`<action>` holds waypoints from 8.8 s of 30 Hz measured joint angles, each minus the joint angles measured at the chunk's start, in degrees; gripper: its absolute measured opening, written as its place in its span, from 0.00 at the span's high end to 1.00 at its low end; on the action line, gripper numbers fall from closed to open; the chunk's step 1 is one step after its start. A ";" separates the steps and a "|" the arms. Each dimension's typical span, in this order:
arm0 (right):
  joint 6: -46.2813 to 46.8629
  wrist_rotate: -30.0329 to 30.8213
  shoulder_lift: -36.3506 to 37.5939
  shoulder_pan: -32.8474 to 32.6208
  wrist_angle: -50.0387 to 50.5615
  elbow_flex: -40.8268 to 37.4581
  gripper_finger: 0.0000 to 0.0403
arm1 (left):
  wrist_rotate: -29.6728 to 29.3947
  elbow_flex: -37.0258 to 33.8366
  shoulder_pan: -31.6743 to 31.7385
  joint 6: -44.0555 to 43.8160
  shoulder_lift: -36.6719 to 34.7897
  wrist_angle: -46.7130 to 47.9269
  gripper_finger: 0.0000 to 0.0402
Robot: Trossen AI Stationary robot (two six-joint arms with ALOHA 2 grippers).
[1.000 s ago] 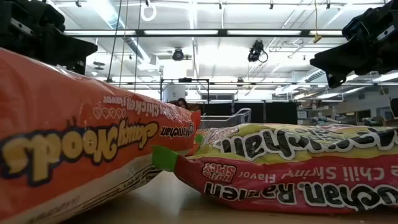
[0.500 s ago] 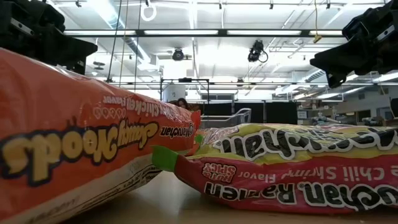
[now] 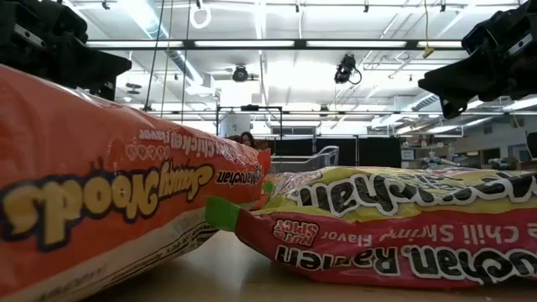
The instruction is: Sort Maruchan noodles
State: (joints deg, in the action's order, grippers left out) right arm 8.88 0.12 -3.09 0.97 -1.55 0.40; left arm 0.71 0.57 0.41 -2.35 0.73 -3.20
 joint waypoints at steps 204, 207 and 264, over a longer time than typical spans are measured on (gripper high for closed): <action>0.00 0.02 0.00 0.02 -0.08 0.00 0.78 | -35.11 87.14 -25.74 -18.75 114.82 52.98 0.48; 0.01 0.02 0.00 0.02 -0.06 0.01 0.78 | -33.94 87.13 -24.72 -19.37 116.62 53.62 0.43; 0.01 0.24 -0.26 0.00 -1.79 0.01 0.78 | -18.81 86.35 -18.84 -5.61 71.12 93.20 1.00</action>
State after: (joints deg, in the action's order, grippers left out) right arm 8.88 0.36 -3.36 0.97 -3.33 0.40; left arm -18.10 86.93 -18.43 -7.96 71.85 90.00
